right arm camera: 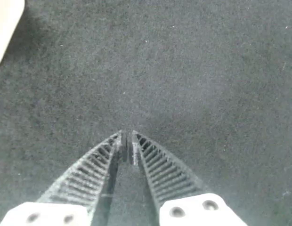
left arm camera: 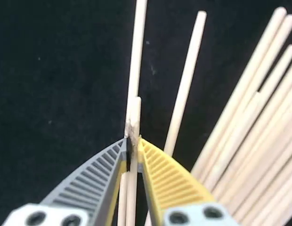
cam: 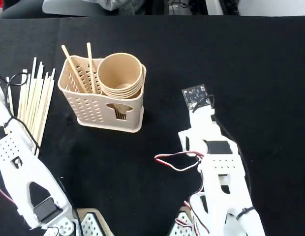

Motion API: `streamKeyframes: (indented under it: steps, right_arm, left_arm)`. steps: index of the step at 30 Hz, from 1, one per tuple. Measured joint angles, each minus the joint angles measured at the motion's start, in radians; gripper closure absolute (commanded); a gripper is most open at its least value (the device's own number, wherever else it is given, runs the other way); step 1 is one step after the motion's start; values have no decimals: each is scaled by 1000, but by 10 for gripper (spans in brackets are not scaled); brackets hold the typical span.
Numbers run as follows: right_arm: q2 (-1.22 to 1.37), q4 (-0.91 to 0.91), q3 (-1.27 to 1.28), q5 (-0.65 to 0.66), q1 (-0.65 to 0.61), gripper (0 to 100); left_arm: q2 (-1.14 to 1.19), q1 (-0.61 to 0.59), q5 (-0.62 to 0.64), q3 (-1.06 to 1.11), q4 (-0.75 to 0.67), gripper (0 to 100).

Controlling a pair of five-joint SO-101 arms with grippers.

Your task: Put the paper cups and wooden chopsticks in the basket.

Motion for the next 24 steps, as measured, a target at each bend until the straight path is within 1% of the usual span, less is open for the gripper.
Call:
streamKeyframes:
  steps: [4, 8, 10, 13, 18, 22, 24]
  right_arm:
    - [0, 0, 0, 0, 0, 970]
    - [0, 0, 0, 0, 0, 970]
    - [0, 0, 0, 0, 0, 970]
    - [0, 0, 0, 0, 0, 970]
    - [0, 0, 0, 0, 0, 970]
    - [0, 0, 0, 0, 0, 970]
    - [0, 0, 0, 0, 0, 970]
  left_arm:
    - [-23, 0, 0, 0, 54, 970]
    - [-58, 0, 0, 0, 60, 970]
    - [-81, 0, 0, 0, 32, 970]
    - [-98, 0, 0, 0, -80, 970]
    - [-92, 5, 2, 11, -338, 967]
    - [-21, 35, -2, 64, -532, 967]
    - [17, 37, -2, 86, -600, 966]
